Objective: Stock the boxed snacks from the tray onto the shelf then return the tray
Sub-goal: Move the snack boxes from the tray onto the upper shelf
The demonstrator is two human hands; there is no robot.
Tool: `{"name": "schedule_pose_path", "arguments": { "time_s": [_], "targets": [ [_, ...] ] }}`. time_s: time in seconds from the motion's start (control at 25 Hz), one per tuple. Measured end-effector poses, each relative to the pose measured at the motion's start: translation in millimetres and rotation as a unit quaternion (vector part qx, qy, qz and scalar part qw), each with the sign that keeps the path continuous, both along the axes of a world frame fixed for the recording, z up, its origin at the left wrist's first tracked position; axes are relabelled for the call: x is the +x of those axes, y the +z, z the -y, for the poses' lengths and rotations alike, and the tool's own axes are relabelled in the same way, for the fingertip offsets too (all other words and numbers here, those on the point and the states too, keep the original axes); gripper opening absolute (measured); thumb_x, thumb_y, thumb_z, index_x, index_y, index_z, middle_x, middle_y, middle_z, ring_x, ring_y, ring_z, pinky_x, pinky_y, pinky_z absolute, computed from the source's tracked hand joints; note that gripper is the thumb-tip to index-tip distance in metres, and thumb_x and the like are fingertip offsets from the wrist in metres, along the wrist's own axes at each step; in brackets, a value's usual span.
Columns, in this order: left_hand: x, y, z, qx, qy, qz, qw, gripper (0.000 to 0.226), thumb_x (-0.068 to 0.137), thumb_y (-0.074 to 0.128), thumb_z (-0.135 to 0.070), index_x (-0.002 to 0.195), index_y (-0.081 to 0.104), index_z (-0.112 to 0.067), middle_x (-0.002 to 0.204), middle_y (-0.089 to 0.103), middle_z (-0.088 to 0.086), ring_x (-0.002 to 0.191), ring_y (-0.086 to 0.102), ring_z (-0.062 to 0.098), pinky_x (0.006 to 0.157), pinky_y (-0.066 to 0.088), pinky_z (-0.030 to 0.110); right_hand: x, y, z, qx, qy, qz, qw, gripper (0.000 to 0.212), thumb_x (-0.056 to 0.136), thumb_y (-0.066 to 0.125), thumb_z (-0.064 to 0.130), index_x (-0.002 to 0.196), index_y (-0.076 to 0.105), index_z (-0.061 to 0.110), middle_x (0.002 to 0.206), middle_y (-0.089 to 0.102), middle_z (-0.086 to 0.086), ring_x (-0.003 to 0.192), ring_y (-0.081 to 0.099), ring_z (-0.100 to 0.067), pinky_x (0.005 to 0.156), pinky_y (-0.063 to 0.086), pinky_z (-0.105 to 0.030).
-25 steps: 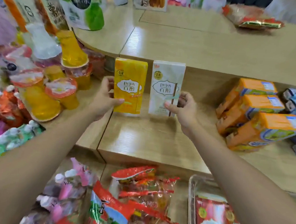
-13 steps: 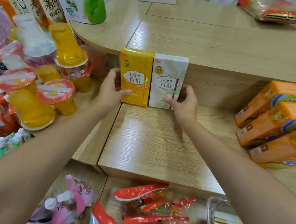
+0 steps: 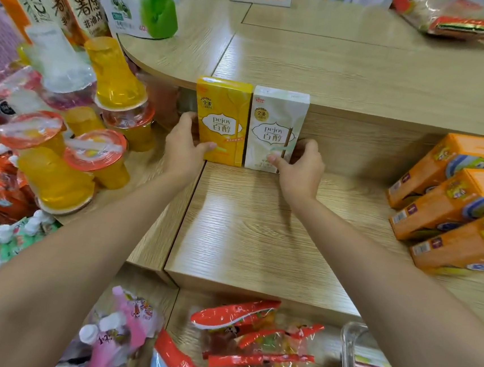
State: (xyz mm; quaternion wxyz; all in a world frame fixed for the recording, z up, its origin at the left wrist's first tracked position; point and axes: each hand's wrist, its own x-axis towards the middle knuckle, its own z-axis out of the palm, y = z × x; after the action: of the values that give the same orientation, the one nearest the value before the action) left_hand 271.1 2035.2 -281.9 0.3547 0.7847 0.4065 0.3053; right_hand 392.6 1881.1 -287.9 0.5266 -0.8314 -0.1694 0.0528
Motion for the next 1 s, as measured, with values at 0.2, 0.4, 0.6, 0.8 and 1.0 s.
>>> {"name": "schedule_pose_path", "arguments": {
  "time_s": [0.2,0.4,0.6,0.8,1.0],
  "targets": [
    [-1.4,9.2,4.4,0.014,0.001,-0.015,1.0,0.053,0.075,0.077,-0.016,0.121,0.052,-0.012,0.11,0.067,0.006,0.093,0.062,0.017,0.084,0.052,0.033,1.2,4.9,-3.5,-0.018,-0.005,-0.011,1.0,0.039,0.072,0.079,0.023,0.1,0.052,0.012,0.106,0.061,-0.004,0.093,0.057,-0.018,0.073,0.043,-0.027],
    [-6.8,6.4,6.9,0.02,0.001,-0.04,0.999,0.06,0.071,0.08,-0.021,0.123,0.049,-0.014,0.115,0.065,0.005,0.096,0.063,0.02,0.083,0.052,0.036,1.9,12.1,5.3,-0.037,-0.008,-0.009,0.999,0.05,0.071,0.08,0.025,0.108,0.052,0.009,0.11,0.059,-0.007,0.099,0.057,-0.022,0.083,0.048,-0.032],
    [-14.9,1.8,9.1,0.015,0.03,-0.051,0.998,0.066,0.075,0.076,-0.031,0.13,0.042,-0.018,0.128,0.059,0.002,0.114,0.057,0.021,0.092,0.049,0.041,6.0,17.7,46.4,-0.046,-0.007,-0.005,0.999,0.043,0.074,0.077,0.022,0.108,0.053,0.012,0.103,0.059,-0.003,0.095,0.06,-0.02,0.087,0.051,-0.037],
    [-8.1,16.5,21.4,0.006,0.071,-0.037,0.997,0.048,0.084,0.065,-0.039,0.124,0.048,-0.018,0.123,0.061,-0.001,0.106,0.058,0.015,0.083,0.047,0.032,1.5,33.0,63.8,-0.028,0.003,-0.019,0.999,0.035,0.078,0.075,0.019,0.105,0.054,0.013,0.092,0.056,0.003,0.076,0.057,-0.008,0.074,0.05,-0.02],
    [-36.1,26.9,90.8,-0.047,0.095,0.076,0.991,0.031,0.084,0.064,-0.031,0.109,0.053,-0.015,0.095,0.06,-0.006,0.08,0.056,0.003,0.076,0.051,0.022,-22.5,52.3,133.0,-0.005,0.067,-0.015,0.998,0.028,0.075,0.077,0.02,0.096,0.058,0.015,0.078,0.058,0.007,0.069,0.055,-0.003,0.065,0.047,-0.015]
  ]
}}
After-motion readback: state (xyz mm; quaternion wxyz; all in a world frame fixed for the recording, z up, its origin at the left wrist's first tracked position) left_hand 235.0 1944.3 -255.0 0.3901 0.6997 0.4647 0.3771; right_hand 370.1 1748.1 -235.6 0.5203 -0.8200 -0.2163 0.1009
